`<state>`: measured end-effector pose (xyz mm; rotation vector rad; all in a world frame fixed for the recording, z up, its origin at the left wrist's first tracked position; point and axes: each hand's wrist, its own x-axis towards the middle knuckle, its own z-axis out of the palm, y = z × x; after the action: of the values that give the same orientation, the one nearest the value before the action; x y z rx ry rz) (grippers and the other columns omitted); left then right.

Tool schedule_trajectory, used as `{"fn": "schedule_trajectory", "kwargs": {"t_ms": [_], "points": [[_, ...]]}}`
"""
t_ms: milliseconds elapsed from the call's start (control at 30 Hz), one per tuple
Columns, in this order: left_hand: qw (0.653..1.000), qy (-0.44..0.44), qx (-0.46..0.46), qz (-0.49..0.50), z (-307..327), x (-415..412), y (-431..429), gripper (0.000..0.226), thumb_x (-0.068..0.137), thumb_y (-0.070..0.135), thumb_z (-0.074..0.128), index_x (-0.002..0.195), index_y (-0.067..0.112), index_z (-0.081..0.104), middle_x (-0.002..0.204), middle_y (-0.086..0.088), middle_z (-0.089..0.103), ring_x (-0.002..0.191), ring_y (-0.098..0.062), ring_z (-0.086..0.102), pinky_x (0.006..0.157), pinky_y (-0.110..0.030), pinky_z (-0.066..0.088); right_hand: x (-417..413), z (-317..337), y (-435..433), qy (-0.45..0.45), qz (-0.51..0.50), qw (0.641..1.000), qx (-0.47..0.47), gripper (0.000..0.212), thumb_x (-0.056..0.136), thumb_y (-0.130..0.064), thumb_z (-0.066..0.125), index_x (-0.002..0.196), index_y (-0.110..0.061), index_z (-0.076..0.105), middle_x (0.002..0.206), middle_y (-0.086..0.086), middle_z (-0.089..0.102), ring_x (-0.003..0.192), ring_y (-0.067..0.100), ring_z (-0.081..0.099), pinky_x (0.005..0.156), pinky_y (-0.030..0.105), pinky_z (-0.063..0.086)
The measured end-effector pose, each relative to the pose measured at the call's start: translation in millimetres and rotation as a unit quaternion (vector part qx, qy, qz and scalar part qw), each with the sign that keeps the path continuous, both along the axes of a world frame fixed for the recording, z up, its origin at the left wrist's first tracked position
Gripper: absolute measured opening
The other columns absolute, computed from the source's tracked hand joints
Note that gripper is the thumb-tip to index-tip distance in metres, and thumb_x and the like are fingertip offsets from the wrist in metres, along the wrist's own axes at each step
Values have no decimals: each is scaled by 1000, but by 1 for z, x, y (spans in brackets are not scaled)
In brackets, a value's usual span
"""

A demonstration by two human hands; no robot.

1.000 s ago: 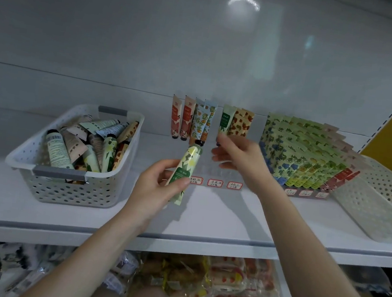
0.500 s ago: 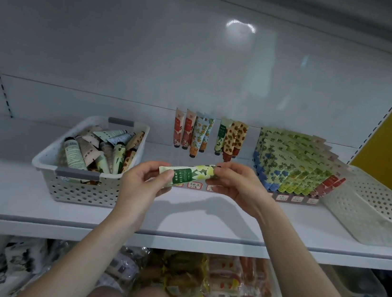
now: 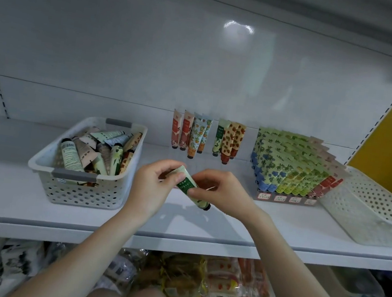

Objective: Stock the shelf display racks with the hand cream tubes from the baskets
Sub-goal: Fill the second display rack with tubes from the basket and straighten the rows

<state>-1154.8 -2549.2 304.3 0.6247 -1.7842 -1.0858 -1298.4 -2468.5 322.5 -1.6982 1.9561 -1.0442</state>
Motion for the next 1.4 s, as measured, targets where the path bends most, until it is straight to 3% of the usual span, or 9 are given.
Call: {"fn": "schedule_trajectory", "kwargs": {"t_ms": [167, 300, 467, 567, 667, 733, 867, 1033, 1400], "points": [[1000, -19, -18, 17, -8, -11, -10, 16, 89, 2, 57, 99, 7, 68, 91, -1, 66, 87, -15, 62, 77, -20, 52, -10, -7, -3, 25, -34, 999, 10, 15, 80, -14, 71, 93, -8, 70, 87, -1, 68, 76, 12, 64, 74, 24, 53], [994, -94, -53, 26, -30, -16, -14, 23, 91, 10, 56, 112, 6, 65, 105, -2, 66, 91, -8, 57, 74, -3, 40, -35, -5, -5, 11, -152, 988, -4, 13, 81, -13, 69, 91, -5, 66, 85, 1, 67, 73, 9, 61, 72, 29, 56], [959, -266, -97, 26, -61, -20, -20, 34, 94, 22, 52, 127, 13, 57, 131, -3, 57, 119, -18, 52, 100, -23, 36, -71, 8, -23, -17, -289, 954, -77, 15, 80, -13, 67, 85, 1, 64, 77, 12, 70, 69, 24, 65, 68, 36, 55], [936, -322, -141, 23, -68, -21, -27, 30, 96, 23, 49, 122, 13, 59, 125, -4, 60, 113, -18, 55, 96, -24, 40, -76, 14, -44, -5, -317, 942, -107, 21, 84, -13, 62, 83, 8, 60, 70, 13, 67, 52, 12, 59, 54, 25, 51], [917, -365, -159, 9, -75, -24, -33, 23, 96, 24, 45, 95, 8, 61, 100, -6, 63, 92, -17, 57, 81, -25, 44, -78, 18, -71, 25, -333, 938, -92, 26, 88, -11, 55, 64, -5, 49, 57, 9, 56, 44, 14, 46, 45, 22, 36], [917, -367, -159, 6, -82, -24, -35, 24, 95, 25, 47, 96, 7, 62, 100, -5, 64, 91, -16, 56, 84, -27, 45, -79, 14, -88, 57, -339, 936, -71, 39, 90, -10, 52, 54, -10, 36, 51, 5, 42, 45, 15, 37, 46, 23, 30], [931, -321, -172, 16, -89, -22, -36, 24, 93, 23, 52, 106, 9, 65, 110, -1, 64, 101, -14, 54, 92, -22, 41, -83, 6, -108, 62, -339, 936, -76, 40, 90, -5, 49, 54, -14, 35, 53, 1, 40, 48, 13, 39, 53, 24, 35], [939, -298, -172, 30, -91, -21, -37, 22, 92, 22, 53, 105, 10, 66, 108, 0, 65, 99, -12, 55, 91, -20, 39, -89, 3, -118, 68, -350, 930, -90, 44, 91, -5, 49, 54, -14, 29, 52, 0, 34, 46, 11, 31, 44, 22, 22], [937, -296, -184, 33, -91, -21, -35, 24, 93, 23, 50, 106, 10, 65, 110, 0, 65, 102, -10, 55, 92, -15, 33, -93, 0, -140, 78, -358, 929, -49, 39, 92, -11, 53, 57, -11, 35, 55, 1, 37, 48, 15, 36, 42, 23, 21]]}}
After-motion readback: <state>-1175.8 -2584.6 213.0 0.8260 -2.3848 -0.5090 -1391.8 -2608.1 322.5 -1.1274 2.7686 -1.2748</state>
